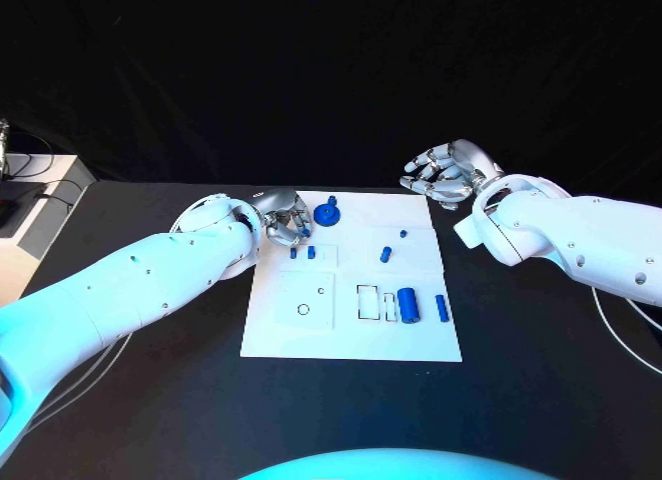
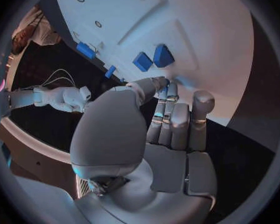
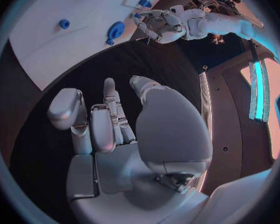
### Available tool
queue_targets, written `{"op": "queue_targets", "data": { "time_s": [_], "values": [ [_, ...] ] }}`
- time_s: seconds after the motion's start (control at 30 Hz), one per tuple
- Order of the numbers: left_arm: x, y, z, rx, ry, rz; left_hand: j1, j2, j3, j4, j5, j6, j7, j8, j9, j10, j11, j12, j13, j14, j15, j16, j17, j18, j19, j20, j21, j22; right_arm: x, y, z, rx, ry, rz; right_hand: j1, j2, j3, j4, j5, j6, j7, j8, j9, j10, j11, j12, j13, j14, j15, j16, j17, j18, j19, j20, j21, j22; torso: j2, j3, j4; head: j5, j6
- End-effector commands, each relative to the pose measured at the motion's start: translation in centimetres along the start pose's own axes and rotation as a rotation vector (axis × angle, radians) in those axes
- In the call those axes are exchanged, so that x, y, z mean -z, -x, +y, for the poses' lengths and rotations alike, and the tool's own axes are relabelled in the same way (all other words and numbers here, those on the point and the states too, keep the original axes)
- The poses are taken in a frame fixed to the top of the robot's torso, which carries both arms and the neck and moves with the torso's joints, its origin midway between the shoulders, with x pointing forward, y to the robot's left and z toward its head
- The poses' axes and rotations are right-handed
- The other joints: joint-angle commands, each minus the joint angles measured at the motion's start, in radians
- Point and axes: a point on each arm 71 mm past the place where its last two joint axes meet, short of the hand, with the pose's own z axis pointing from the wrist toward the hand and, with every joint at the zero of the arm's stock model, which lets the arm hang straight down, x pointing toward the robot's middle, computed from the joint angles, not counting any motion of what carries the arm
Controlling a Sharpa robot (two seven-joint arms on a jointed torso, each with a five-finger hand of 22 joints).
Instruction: Assemble the parts on the task board
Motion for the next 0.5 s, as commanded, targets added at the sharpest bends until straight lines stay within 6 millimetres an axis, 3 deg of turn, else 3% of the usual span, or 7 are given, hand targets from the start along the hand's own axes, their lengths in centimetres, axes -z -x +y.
{"op": "queue_targets", "data": {
  "time_s": [0.03,0.5],
  "values": [
    [0.02,-0.37,-0.23,-0.011,-0.021,0.009,-0.006,-0.005,-0.003,-0.004,-0.004,-0.008,-0.001,-0.007,-0.004,-0.016,0.003,-0.007,0.001,-0.010,0.003,-0.006,-0.004,-0.002,-0.008,0.002,-0.007,-0.001,0.00,-0.06,0.15,0.006,0.017,0.002,-0.002,-0.007,0.003,0.003,0.003,-0.001,0.004,0.005,0.001,-0.003,-0.004,-0.003,-0.001,0.000,0.007,-0.005,-0.002,0.014,-0.002,0.005,-0.006,-0.001,0.000,0.0001,-0.0004,0.001,0.001],
    [0.03,-0.20,-0.17,-0.009,-0.010,-0.016,-0.013,-0.008,-0.009,-0.009,-0.004,-0.061,-0.005,-0.047,-0.022,-0.037,0.009,-0.005,0.011,-0.017,0.009,-0.003,-0.013,-0.001,-0.014,0.008,-0.012,-0.006,0.01,-0.06,0.11,0.002,0.013,0.003,-0.002,-0.007,0.003,0.003,0.003,-0.001,0.004,0.005,0.001,-0.003,-0.004,-0.003,-0.001,0.000,0.007,-0.005,-0.002,0.014,-0.002,0.005,-0.006,-0.001,0.000,-0.0002,0.0003,0.002,0.000]
  ]
}}
